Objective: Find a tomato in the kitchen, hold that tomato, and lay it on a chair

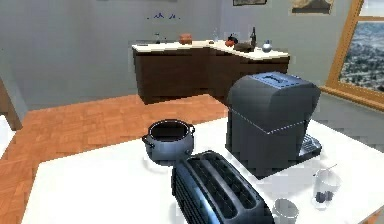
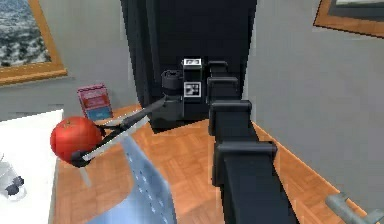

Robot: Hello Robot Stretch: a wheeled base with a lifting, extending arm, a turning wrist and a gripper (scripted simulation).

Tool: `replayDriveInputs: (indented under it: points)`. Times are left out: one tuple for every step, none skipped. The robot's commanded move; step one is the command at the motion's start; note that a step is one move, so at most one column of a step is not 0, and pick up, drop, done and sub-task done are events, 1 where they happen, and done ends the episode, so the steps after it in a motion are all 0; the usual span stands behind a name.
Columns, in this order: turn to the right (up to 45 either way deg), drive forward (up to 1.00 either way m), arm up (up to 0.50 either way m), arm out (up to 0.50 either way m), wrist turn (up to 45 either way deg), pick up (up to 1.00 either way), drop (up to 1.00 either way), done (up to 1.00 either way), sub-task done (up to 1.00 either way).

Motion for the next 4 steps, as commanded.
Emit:
replayDriveInputs:
  points:
    - [0.0,0.00,-0.30,0.00,0.0,0.00,0.00,0.00,0.00]
    - [0.0,0.00,-0.50,0.00,0.0,0.00,0.00,0.00,0.00]
    - [0.0,0.00,0.00,0.00,0.0,0.00,1.00,0.00,0.00]
    - [0.0,0.00,0.00,-0.10,0.0,0.00,0.00,0.00,0.00]
